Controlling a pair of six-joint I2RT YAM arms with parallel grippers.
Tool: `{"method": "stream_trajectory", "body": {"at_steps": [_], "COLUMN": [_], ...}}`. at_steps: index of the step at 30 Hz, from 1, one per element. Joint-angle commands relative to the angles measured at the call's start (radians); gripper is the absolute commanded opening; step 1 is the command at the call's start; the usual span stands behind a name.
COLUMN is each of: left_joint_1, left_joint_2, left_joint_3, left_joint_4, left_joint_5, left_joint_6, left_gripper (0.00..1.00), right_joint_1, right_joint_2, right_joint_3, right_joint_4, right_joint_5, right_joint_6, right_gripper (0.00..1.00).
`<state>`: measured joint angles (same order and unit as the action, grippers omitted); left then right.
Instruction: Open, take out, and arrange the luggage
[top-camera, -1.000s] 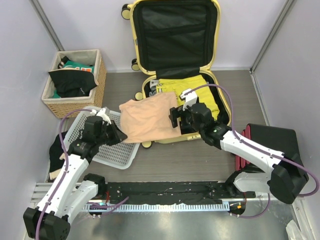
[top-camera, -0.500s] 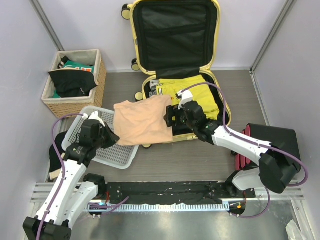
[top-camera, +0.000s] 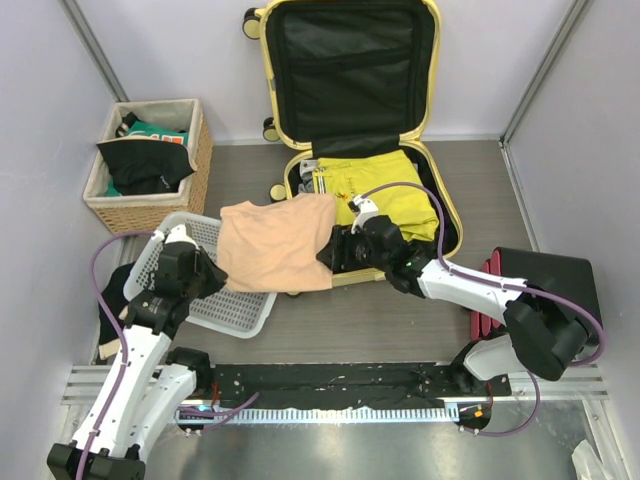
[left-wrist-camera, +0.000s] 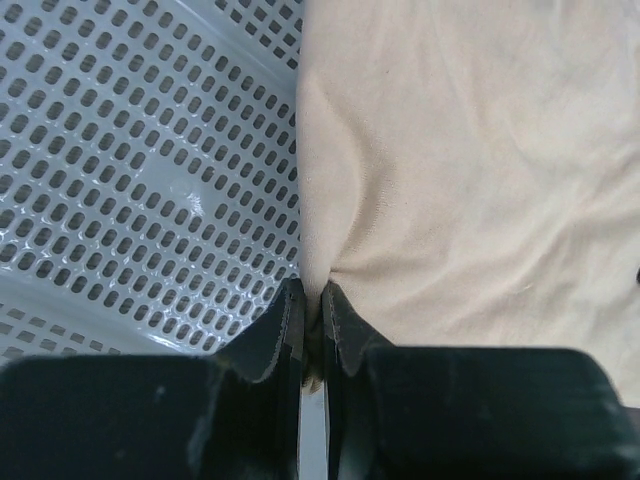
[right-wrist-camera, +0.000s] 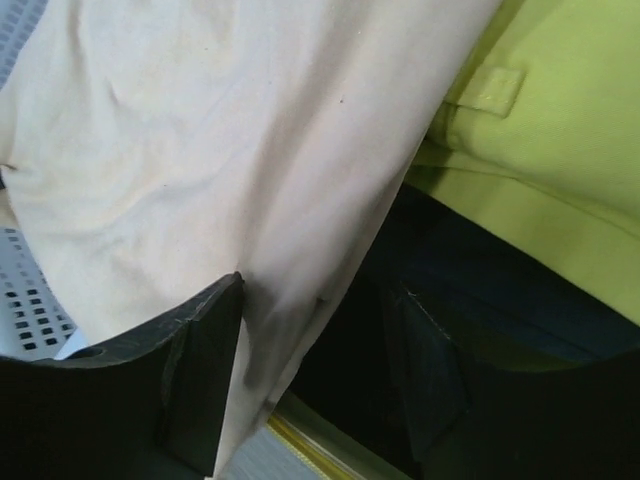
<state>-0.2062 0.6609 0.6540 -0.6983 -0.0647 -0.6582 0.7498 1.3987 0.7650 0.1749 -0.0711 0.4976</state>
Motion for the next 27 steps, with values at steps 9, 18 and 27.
{"method": "stream_trajectory", "body": {"at_steps": [9,18,27], "left_joint_1": [0.016,0.014,0.014], "left_joint_2": [-0.035,-0.124,-0.233], "left_joint_3": [-0.004,-0.042,-0.131], "left_joint_4": [0.011,0.033,0.065], "left_joint_5": [-0.138,-0.311,-0.549], "left_joint_6": [-0.015,-0.037,-0.081], "left_gripper": [0.0,0.0,0.0], "right_joint_1": [0.036,0.121,0.241], "right_joint_2": [0.046,0.013,0.098], "right_joint_3": [-0.026,0.003,0.071], "right_joint_4": [0.25,0.216,0.15], "right_joint_5": [-0.182,-0.101,-0.032], "right_joint_6": [0.144,0.163,0.176], "right_gripper": [0.42,0.09,0.08]}}
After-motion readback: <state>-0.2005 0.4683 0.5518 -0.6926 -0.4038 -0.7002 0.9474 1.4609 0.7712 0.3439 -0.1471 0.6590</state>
